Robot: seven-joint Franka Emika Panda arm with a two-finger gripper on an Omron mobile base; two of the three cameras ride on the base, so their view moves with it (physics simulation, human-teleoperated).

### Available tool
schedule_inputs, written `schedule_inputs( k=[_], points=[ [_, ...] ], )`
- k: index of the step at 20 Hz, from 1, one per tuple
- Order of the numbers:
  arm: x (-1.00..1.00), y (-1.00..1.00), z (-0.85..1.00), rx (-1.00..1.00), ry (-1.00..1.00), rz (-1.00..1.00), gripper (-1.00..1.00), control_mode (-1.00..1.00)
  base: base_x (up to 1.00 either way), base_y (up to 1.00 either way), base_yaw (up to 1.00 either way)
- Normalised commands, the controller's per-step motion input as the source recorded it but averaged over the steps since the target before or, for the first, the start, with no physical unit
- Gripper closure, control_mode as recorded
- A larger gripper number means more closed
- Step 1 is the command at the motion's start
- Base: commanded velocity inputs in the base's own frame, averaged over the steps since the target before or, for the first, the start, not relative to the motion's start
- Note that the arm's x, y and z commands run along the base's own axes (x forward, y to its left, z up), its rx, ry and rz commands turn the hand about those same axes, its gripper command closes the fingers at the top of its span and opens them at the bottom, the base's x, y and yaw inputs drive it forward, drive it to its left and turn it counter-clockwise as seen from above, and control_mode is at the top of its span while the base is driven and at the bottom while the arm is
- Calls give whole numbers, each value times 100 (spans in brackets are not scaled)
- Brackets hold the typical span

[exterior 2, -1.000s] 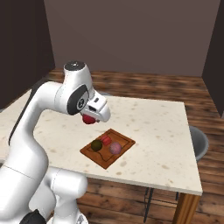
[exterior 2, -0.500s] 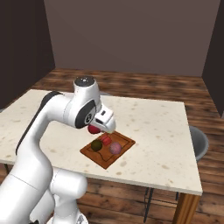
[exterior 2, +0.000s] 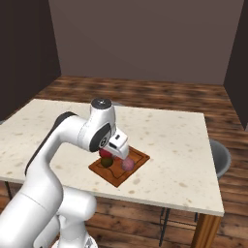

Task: Place the avocado, onion, tomato, and bell pepper on the cutting board.

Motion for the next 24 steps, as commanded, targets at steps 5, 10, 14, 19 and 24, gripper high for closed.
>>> schedule_inputs(
  k=[5,10,14,19,24],
  points=[
    [16,0,-46,0,1,0,100,-100,0,0,0],
    [10,0,-41,0,0,0,100,-100,0,0,0],
    [12,0,-39,0,0,0,100,-100,0,0,0],
    [14,0,-27,0,0,0,100,-100,0,0,0],
    [21,0,-24,0,0,0,100,-100,0,0,0]
  ],
)
